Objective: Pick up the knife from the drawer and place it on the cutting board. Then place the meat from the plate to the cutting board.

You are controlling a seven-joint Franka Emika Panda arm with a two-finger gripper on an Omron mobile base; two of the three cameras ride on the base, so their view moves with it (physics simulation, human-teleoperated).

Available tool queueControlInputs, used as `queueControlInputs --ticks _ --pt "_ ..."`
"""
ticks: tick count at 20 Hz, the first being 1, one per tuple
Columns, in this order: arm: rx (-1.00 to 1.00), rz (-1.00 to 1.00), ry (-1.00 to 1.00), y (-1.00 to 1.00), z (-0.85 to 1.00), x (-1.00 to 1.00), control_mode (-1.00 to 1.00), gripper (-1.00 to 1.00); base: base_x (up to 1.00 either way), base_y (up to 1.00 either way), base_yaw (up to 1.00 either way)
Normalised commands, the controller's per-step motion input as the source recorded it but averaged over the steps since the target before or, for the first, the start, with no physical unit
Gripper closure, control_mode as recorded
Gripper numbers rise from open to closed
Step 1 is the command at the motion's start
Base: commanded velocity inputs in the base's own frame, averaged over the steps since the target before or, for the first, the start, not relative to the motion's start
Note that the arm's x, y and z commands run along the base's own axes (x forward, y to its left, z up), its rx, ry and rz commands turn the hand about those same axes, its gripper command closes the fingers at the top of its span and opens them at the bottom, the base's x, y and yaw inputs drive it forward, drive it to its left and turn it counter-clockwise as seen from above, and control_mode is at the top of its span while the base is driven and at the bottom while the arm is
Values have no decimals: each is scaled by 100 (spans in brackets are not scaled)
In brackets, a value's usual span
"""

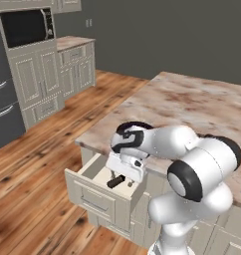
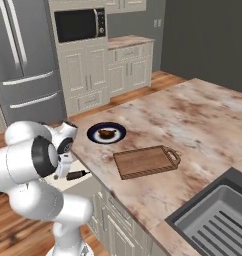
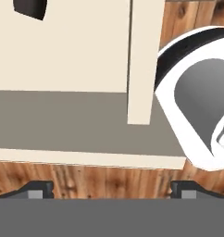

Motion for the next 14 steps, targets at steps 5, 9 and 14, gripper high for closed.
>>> queueControlInputs --ticks 5,9,14 --pt "-4 0 6 19 -37 19 -100 -100 0 0 0" --pt "-3 0 3 11 -32 23 -100 -100 0 0 0" --pt "-1 0 3 14 -31 12 -100 -100 0 0 0"
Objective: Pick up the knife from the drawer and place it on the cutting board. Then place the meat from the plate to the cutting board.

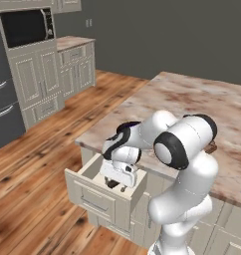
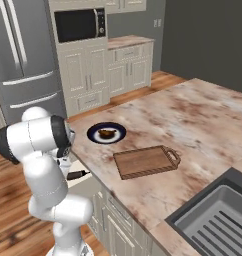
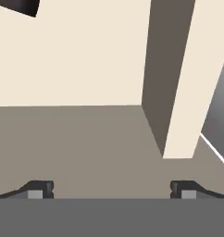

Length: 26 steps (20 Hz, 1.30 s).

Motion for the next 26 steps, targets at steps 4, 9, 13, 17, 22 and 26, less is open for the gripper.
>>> queueControlInputs --ticks 4,9,13,17,22,26 --pt "0 0 2 16 -33 5 -100 -100 0 0 0" --pt "0 0 0 20 -29 -4 -100 -100 0 0 0" --pt "0 1 0 29 -19 -28 -100 -100 0 0 0" --pt "0 1 0 33 -8 -48 -100 -100 0 0 0" --pt "0 0 -1 31 -1 -68 -100 -100 0 0 0" --pt "0 0 -9 18 0 -83 -100 -100 0 0 0"
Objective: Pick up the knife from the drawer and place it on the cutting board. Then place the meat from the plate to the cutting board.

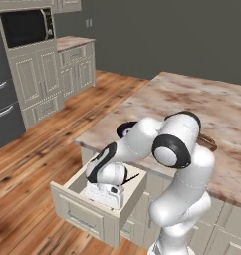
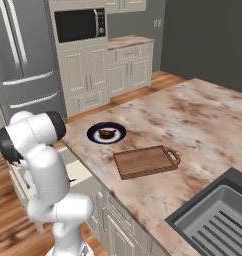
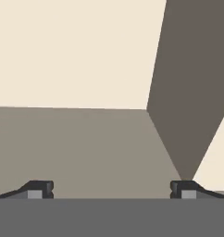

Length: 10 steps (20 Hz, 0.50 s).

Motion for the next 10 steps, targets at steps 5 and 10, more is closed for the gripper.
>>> queueControlInputs --ticks 5,10 --pt "0 -1 -12 6 0 -75 -100 -100 0 0 0" --pt "0 -4 -5 -9 15 16 -100 -100 0 0 0"
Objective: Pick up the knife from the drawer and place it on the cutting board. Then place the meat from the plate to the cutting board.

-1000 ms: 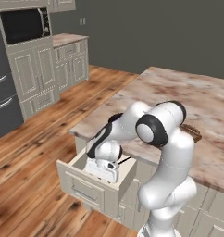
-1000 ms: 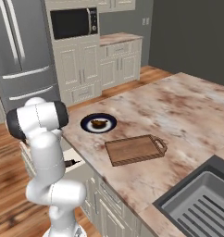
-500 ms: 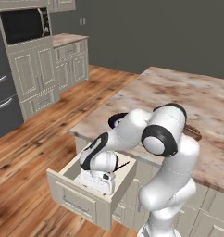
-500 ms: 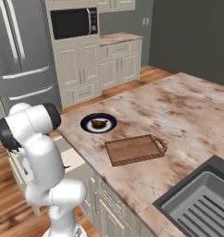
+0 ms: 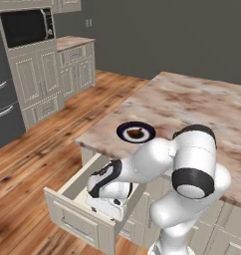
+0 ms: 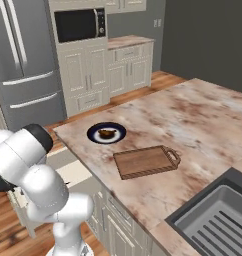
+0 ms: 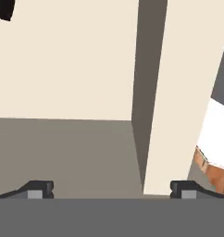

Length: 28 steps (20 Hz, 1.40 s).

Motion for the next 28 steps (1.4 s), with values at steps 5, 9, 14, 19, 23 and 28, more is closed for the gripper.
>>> queueControlInputs --ticks 5,9,14,19,23,28 --pt "0 -4 -1 -15 16 68 -100 -100 0 0 0" --pt "0 -5 0 -5 8 76 -100 -100 0 0 0" --pt "0 -3 0 0 0 73 -100 -100 0 0 0" --pt "-3 0 0 0 -3 50 -100 -100 0 0 0" --pt "-9 0 0 1 -15 16 -100 -100 0 0 0" --pt "-9 -1 0 1 -9 4 -100 -100 0 0 0"
